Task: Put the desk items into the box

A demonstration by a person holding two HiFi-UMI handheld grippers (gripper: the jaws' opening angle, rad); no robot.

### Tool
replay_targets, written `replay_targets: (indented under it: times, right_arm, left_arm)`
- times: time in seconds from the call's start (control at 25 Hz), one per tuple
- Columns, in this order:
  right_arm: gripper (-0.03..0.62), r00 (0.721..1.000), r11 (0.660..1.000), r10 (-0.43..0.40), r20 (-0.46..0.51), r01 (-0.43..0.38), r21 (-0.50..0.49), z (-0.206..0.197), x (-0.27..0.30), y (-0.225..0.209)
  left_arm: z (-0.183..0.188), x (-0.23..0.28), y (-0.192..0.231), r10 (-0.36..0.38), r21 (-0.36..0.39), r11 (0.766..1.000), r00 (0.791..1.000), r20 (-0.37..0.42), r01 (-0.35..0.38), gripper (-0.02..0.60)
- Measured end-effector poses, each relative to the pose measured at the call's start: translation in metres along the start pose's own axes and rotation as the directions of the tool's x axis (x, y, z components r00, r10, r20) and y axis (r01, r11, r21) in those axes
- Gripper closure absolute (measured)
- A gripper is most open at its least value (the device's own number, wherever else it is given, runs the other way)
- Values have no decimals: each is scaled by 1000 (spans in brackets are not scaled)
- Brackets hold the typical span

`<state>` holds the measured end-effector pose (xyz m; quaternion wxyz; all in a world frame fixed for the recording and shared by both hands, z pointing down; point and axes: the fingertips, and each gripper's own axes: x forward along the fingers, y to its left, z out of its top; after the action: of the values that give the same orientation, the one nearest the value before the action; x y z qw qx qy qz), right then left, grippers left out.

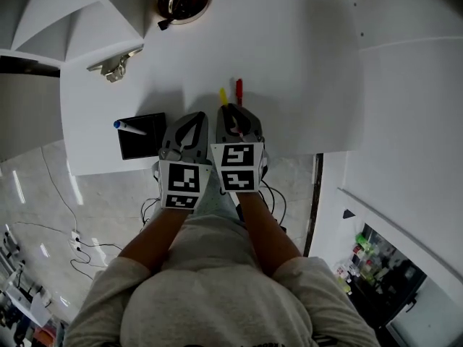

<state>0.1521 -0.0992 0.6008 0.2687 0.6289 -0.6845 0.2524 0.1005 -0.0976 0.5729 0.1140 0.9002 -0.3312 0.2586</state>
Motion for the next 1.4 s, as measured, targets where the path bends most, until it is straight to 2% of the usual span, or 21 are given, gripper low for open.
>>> replay_targets:
  times: [0.24, 0.48, 0.68, 0.84, 1.2, 1.4]
  right_arm:
    - [531, 993, 998, -56, 105, 54, 14, 23, -25, -8]
    - [531, 973, 995, -95, 211, 93, 20, 46, -49, -8]
    - [531, 948, 992, -128, 291, 118, 49, 61, -69, -9]
    - [531, 917, 988, -153, 369, 142, 56, 74, -87, -6]
    - [531, 869, 990, -138, 475, 119, 69, 94, -112, 6]
    - [531, 863, 996, -92, 497, 80, 46, 99, -114, 24]
  left_arm:
    - [22, -12, -5, -9, 4, 1000, 999, 41, 9, 578]
    - [44, -28, -5, -10, 24, 1000, 996, 85, 8, 578]
    - [60, -41, -4, -18, 33, 999, 993, 117, 15, 578]
    - [71, -52, -4, -23, 41, 999, 990, 138, 17, 578]
    - [87, -76, 5, -1, 34, 999, 983, 183, -5, 578]
    - [91, -90, 15, 29, 29, 999, 979, 202, -36, 578]
